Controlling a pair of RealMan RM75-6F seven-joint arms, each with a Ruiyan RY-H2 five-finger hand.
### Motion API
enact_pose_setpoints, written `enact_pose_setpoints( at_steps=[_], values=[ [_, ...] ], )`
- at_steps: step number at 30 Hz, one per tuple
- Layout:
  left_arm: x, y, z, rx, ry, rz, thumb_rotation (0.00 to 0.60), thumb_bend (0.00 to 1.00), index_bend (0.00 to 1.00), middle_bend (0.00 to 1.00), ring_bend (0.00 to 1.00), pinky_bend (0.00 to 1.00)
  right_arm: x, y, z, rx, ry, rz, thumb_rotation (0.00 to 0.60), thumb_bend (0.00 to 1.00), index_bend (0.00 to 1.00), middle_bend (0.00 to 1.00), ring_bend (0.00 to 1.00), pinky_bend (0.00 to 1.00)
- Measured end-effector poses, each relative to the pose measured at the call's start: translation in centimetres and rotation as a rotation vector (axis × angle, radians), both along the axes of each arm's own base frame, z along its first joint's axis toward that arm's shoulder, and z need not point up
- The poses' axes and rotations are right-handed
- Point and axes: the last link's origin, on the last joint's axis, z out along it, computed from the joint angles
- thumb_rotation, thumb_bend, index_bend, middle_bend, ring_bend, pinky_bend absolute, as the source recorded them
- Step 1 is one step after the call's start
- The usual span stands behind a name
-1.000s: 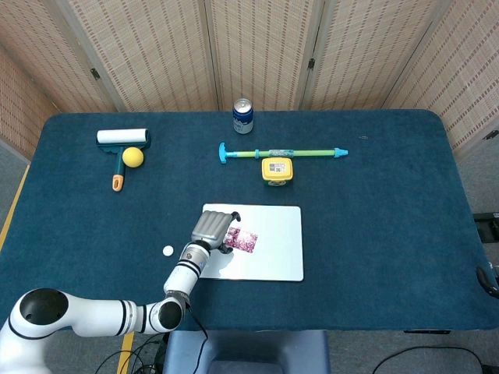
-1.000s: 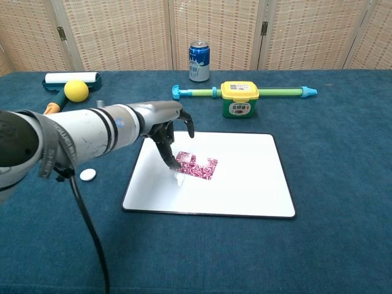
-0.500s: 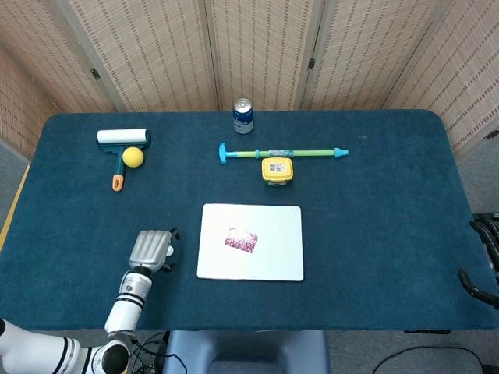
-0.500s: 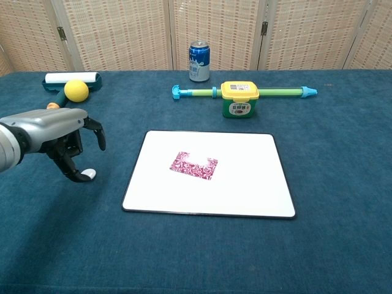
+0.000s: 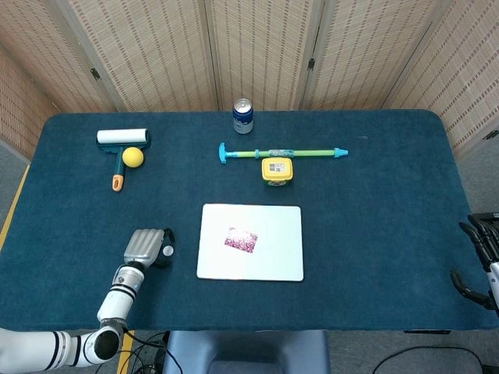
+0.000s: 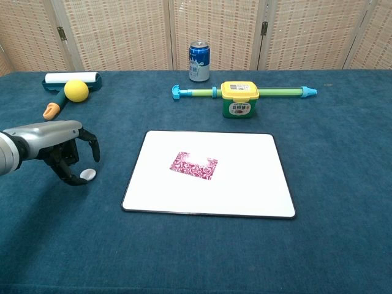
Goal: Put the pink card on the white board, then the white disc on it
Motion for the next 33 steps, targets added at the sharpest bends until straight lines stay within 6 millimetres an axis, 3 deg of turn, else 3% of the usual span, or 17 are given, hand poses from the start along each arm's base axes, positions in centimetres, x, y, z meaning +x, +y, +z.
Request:
enact_pose_setpoints(
  at_steps=[9, 33],
  values=[
    [-0.73, 1.18, 0.29, -0.007, -0.023, 0.017, 0.6, 0.32, 0.44, 1.0, 1.0, 1.0, 0.03, -0.21, -0.14, -0.011, 0.008, -0.014, 0.6, 0.32, 0.0, 0.0, 0.0, 0.0],
    [-0.98, 0.65, -0.62, -0.019, -0.048, 0.023, 0.6, 0.32, 0.44, 1.0, 1.0, 1.0, 0.24, -0.24, -0.42, 0.0, 0.02, -0.009, 0.6, 0.32, 0.0, 0.0, 0.0, 0.0]
  ],
)
